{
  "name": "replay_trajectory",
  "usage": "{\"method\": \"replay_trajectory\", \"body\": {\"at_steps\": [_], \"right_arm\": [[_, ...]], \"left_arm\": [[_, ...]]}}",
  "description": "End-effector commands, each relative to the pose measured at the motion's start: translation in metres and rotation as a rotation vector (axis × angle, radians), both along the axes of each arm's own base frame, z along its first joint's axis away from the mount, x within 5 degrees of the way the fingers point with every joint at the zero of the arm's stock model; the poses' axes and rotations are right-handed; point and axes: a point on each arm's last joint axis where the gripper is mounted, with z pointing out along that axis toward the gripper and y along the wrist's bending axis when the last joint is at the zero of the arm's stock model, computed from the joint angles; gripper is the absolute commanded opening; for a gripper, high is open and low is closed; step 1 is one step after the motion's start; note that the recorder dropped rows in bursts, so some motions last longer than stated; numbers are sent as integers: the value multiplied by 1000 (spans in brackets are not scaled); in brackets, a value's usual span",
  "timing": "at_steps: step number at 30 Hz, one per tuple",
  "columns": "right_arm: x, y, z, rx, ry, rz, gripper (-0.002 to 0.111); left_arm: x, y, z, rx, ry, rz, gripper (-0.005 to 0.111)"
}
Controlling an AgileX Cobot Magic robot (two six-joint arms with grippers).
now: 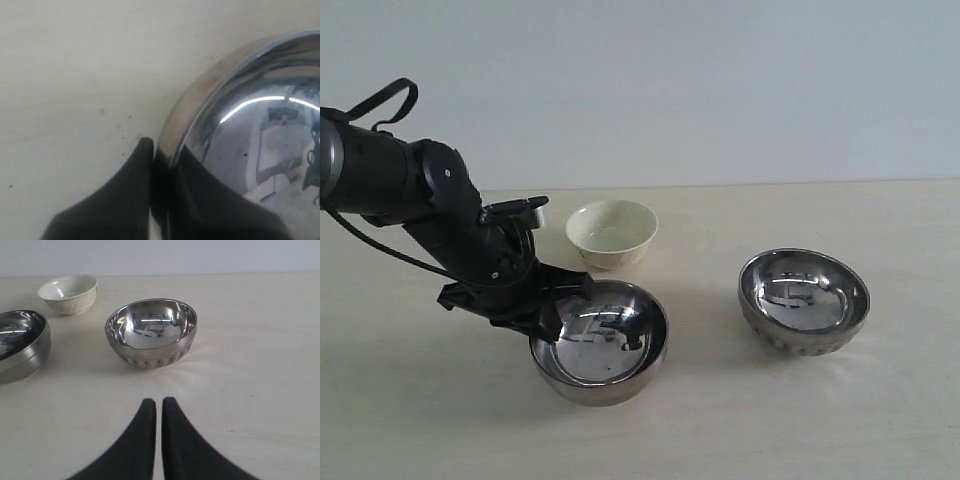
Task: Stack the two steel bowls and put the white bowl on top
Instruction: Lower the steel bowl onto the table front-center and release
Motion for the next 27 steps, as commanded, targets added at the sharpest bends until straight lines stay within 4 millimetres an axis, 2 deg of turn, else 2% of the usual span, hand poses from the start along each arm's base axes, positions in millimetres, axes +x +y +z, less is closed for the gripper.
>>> {"method": "replay_trajectory", "body": {"at_steps": [1, 18, 21, 25, 27], "right_arm": [[0, 0, 1, 2, -16, -3, 0], [0, 0, 1, 2, -16, -3, 0], [0, 0, 1, 2, -16, -3, 0], [0, 0, 1, 2, -16, -3, 0], [0, 0, 1, 2, -16, -3, 0]], "left_arm": [[5, -4, -6, -11, -30, 27, 4], [7, -5, -8, -21, -41, 23, 5], [7, -5, -8, -21, -41, 23, 16], [7, -5, -8, -23, -40, 25, 43], [6, -6, -8, -31, -36, 33, 49]]}}
